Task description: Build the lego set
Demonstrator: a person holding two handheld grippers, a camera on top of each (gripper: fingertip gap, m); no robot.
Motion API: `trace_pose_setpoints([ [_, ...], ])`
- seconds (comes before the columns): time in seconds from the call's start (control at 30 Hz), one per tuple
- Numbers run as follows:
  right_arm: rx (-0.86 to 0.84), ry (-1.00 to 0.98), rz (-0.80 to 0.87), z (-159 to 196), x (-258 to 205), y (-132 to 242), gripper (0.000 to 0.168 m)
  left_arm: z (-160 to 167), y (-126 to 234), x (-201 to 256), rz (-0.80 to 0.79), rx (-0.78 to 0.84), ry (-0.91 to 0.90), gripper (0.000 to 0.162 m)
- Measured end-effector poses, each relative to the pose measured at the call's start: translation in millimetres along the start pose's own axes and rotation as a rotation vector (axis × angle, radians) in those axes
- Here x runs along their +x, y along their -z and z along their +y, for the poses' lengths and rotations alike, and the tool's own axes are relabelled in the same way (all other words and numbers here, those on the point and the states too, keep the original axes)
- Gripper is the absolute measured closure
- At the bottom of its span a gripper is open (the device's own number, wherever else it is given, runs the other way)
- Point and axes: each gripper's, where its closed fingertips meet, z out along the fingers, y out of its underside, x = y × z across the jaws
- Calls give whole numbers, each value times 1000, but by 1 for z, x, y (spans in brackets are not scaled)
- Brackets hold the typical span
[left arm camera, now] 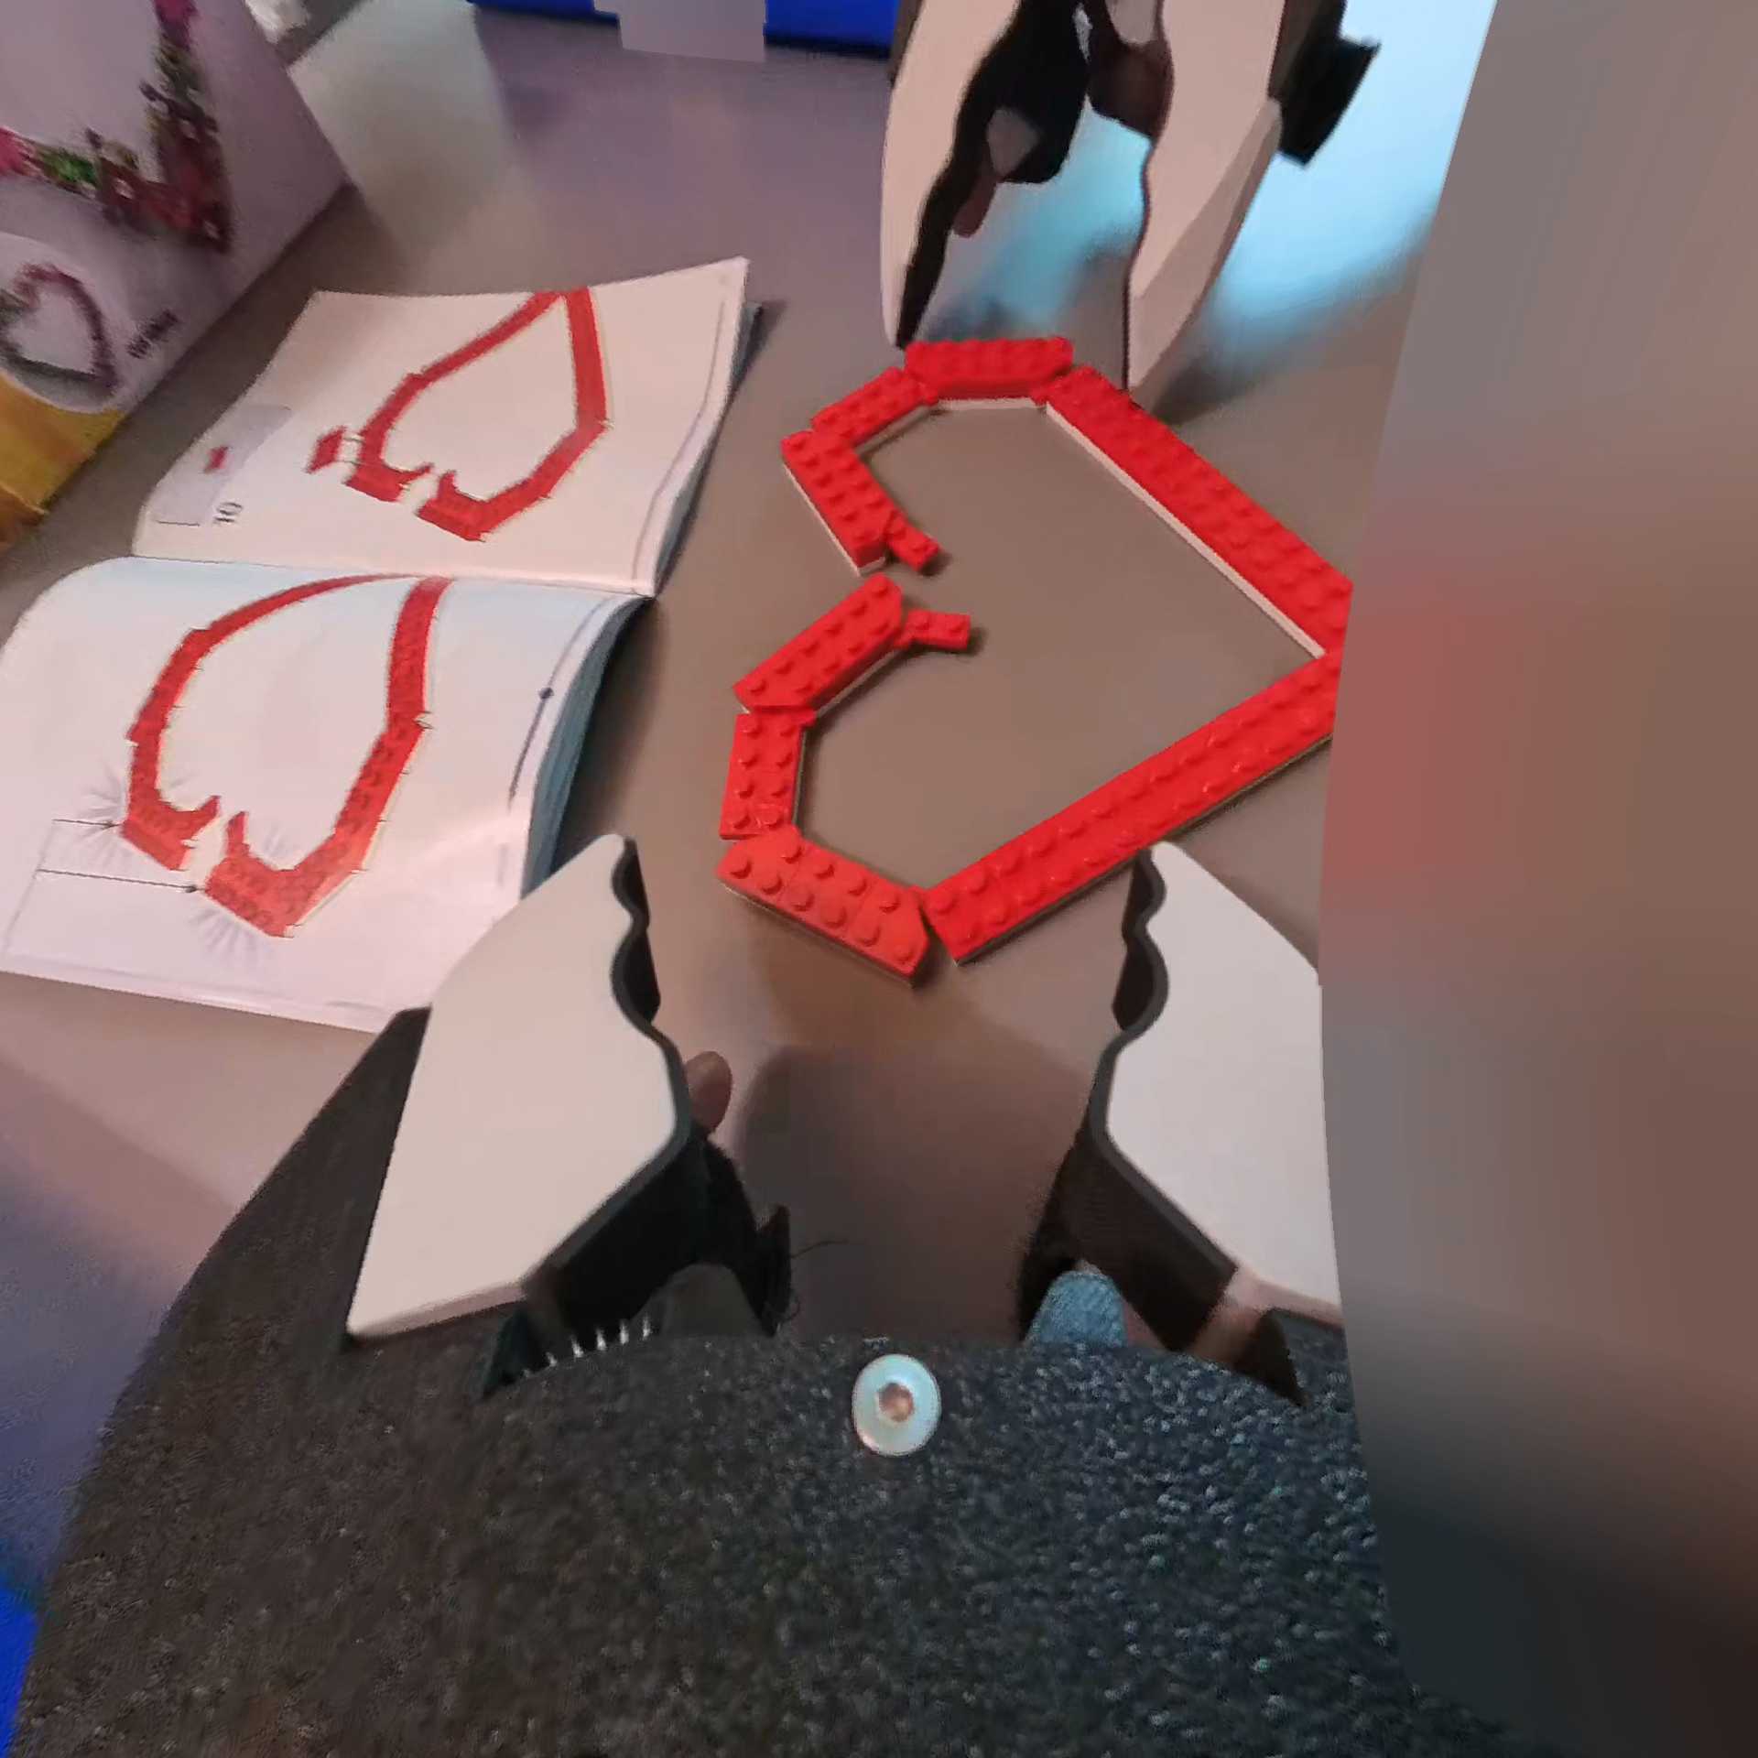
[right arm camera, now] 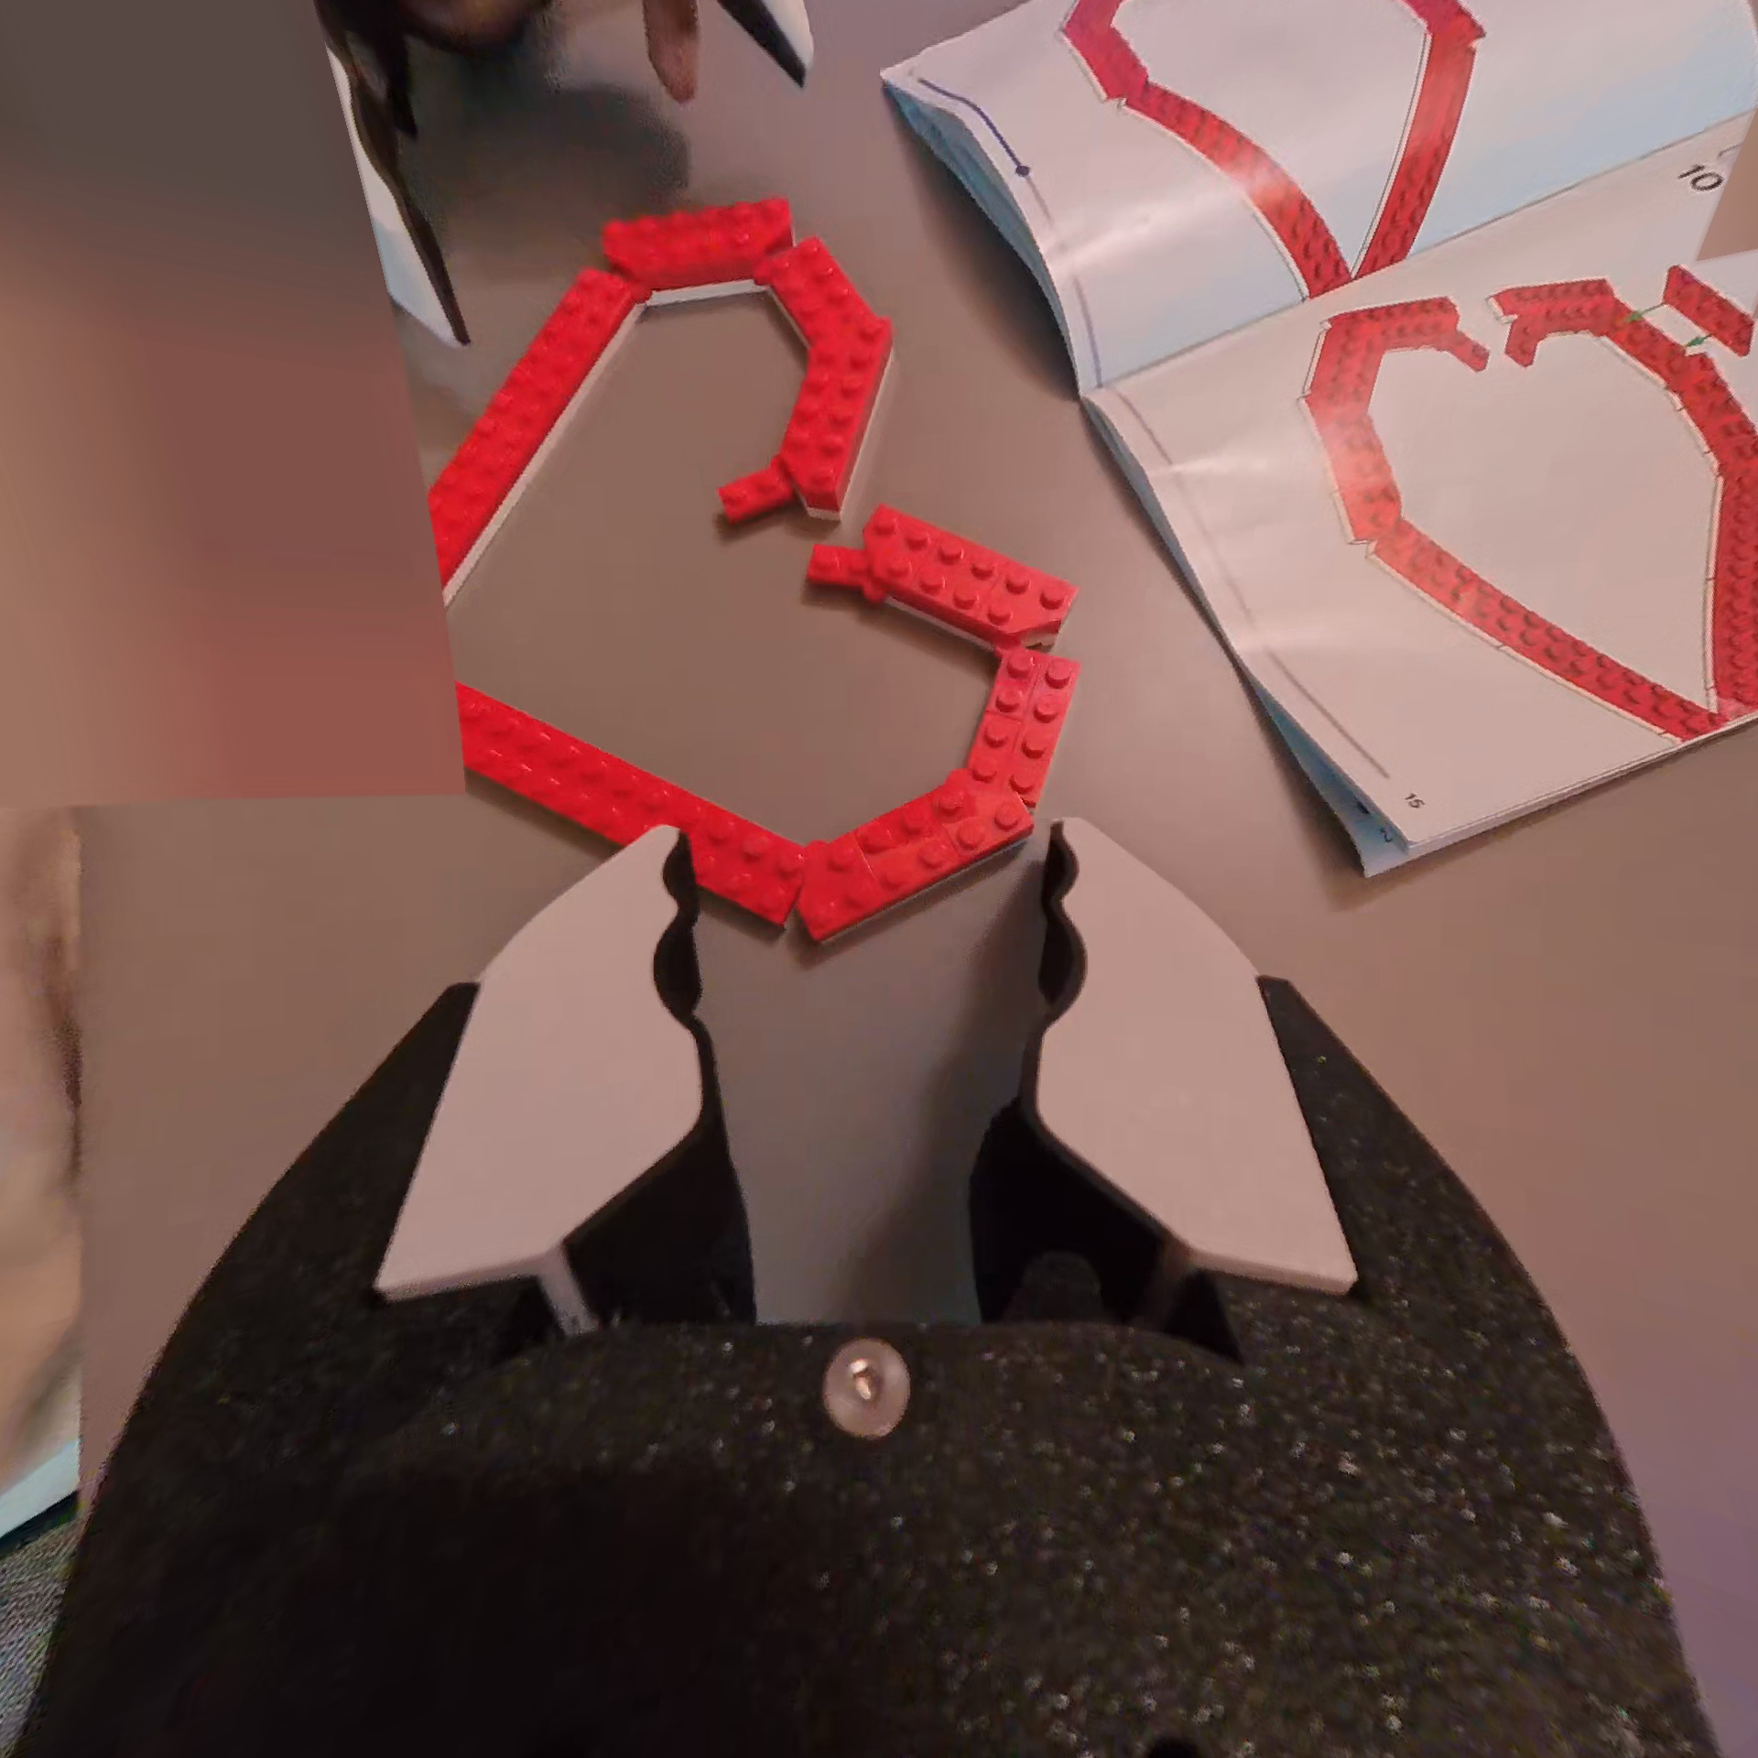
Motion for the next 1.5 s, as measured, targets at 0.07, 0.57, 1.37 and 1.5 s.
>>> trace_pose_setpoints([
  [0.07, 7, 2, -15, -1, 1, 1, 96, 5, -5, 1, 23, -50, -10, 64],
  [0.57, -26, -3, 97, -22, 30, -30, 152, 6, -16, 5, 35, -84, -73, 82],
  [1.37, -93, 222, -19, -38, 21, -28, 118, 6, -17, 7, 47, -87, -69, 83],
  [1.5, -161, 380, -111, -41, 25, -36, 119, 5, -17, 7, 45, -85, -72, 82],
])
